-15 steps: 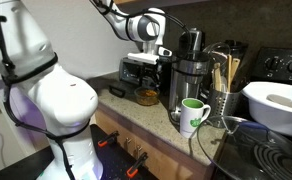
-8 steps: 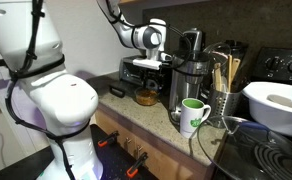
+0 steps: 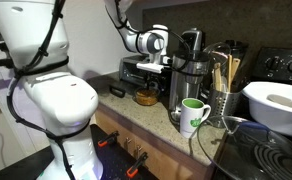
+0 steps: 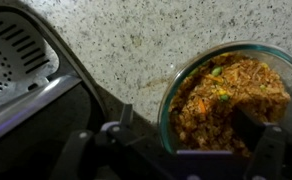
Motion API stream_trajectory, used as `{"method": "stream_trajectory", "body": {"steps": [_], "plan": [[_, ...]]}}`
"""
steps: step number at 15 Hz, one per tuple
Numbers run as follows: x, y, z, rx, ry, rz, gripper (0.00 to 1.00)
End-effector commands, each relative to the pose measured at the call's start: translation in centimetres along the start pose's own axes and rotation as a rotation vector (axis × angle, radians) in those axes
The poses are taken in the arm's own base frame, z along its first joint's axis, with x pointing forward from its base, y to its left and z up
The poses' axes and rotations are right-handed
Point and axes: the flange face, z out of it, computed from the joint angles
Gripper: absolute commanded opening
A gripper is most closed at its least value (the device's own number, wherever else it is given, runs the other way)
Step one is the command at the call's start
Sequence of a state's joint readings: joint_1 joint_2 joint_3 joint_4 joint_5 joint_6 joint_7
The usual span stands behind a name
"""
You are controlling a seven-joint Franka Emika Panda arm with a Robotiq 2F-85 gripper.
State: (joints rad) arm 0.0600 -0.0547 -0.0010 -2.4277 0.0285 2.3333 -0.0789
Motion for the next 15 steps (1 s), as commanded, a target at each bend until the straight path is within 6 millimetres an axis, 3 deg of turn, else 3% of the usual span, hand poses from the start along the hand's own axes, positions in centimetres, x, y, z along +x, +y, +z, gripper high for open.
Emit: {"method": "stream_trajectory", "body": {"steps": [1,12,13,14,15], "plan": [[1.3,0.0,0.2,-0.017,0.036,0.037,1.0],[2.0,-0.4,1.6,-0.068,0.101,0.099,1.0],[1.9,-0.4,1.8,-0.065,0.1,0.105,0.75],[1.9,-0.4,2.0,-0.065,0.097,0.108,0.74],[1.8,-0.4,2.1,-0.064,0.095,0.109,0.66]]}}
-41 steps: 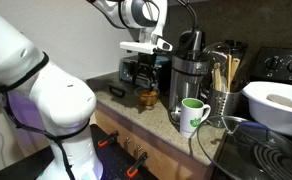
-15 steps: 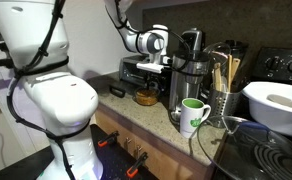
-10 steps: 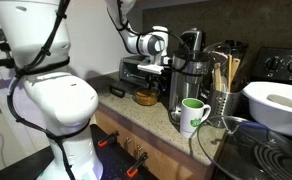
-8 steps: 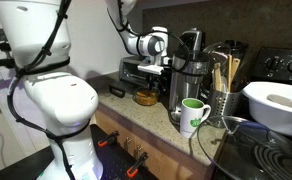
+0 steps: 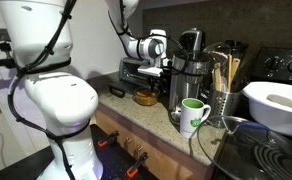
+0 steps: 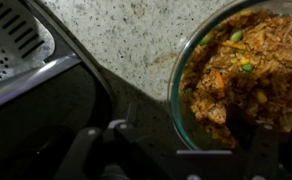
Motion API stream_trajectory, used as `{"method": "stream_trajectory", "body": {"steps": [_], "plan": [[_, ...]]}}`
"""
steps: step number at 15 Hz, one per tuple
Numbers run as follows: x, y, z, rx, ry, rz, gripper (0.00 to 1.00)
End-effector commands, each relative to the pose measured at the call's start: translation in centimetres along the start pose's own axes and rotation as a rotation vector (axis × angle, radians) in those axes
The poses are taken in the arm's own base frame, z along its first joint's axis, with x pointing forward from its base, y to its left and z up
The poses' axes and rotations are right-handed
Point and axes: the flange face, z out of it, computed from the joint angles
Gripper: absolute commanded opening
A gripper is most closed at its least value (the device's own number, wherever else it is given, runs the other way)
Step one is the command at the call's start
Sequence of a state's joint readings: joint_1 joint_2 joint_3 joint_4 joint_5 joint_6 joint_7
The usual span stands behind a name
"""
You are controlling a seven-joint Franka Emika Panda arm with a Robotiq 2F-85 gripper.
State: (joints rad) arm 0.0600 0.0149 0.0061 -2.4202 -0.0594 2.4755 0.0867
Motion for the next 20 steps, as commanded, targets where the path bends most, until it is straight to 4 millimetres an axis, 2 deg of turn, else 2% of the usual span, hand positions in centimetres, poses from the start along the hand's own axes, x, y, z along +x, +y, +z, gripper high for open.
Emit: {"method": "stream_trajectory", "body": {"steps": [1,6,8,9,12,20], "plan": [[0.0,-0.1,0.4,-0.006,0.014,0.02,0.58],[0.0,0.0,0.6,-0.009,0.013,0.026,0.18],[0.0,-0.1,0.7,-0.013,0.013,0.031,0.05],[0.0,0.0,0.8,-0.015,0.014,0.035,0.02],[0.0,-0.1,0.4,-0.009,0.024,0.041,0.06],[-1.0,-0.7,-0.5,0.007,0.018,-0.038,0.04]]}}
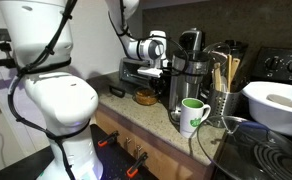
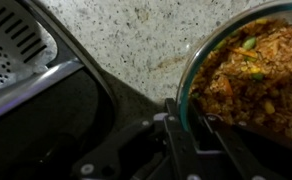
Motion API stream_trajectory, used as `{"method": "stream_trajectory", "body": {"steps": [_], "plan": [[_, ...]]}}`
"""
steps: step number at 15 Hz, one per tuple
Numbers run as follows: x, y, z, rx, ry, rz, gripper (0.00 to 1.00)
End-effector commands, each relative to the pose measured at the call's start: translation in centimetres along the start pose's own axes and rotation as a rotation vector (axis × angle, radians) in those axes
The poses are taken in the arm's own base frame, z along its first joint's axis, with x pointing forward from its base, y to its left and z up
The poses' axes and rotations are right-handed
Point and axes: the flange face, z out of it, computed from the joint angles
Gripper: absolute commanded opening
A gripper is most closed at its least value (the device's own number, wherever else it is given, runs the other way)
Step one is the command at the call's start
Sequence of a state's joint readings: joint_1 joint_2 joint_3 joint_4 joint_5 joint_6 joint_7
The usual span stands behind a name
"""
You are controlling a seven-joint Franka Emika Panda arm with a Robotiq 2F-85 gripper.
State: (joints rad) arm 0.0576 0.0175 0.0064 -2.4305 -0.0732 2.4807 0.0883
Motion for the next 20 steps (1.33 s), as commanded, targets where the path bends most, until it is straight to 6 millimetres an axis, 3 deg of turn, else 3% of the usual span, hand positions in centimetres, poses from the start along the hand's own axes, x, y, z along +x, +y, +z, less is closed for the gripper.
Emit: {"method": "stream_trajectory", "body": {"steps": [1,11,15,20], "plan": [[-1.0,-0.9,-1.2,0.025,0.021,-0.049,0.04],[-4.9,-1.0,-5.1,0.057,0.021,-0.143,0.03],[-5.9,-1.0,-5.0,0.129,-0.005,-0.101,0.03],[-6.8,0.4,-3.9,0.235,-0.047,0.042,0.03]]}}
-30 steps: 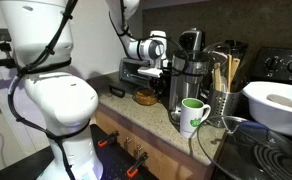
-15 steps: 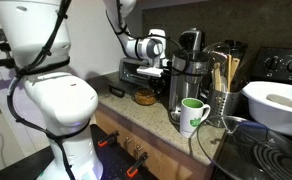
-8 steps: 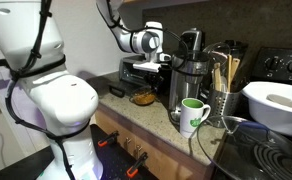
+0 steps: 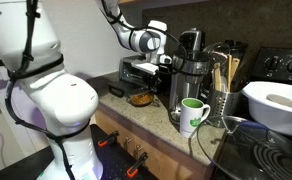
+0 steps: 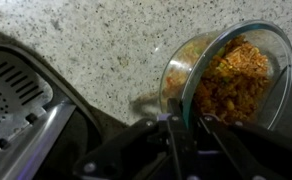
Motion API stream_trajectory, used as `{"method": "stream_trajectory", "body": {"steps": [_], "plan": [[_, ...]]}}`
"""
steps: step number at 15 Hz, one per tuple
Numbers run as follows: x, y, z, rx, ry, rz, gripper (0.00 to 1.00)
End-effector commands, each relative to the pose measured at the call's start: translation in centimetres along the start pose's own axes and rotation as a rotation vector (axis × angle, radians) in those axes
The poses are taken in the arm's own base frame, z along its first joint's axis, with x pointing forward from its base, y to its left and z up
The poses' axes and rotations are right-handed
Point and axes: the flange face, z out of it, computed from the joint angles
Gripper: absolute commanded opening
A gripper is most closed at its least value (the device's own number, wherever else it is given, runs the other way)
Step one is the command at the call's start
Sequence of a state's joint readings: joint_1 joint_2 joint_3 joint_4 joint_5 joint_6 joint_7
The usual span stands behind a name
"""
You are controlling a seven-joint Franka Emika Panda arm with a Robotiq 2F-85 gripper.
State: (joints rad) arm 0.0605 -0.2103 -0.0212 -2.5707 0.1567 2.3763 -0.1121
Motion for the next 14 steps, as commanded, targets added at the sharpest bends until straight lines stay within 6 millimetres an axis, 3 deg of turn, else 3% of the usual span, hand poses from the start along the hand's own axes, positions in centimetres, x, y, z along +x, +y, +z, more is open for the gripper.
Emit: {"method": "stream_trajectory", "body": {"steps": [1,8,14], "plan": [[-1.7,-0.5,0.3,0.091,-0.029,0.074,0.03],[-3.2,1.1,0.1,0.059,-0.029,0.212,0.03],[-5.7,2.7,-1.2,0.028,-0.005,0.377,0.03]]}}
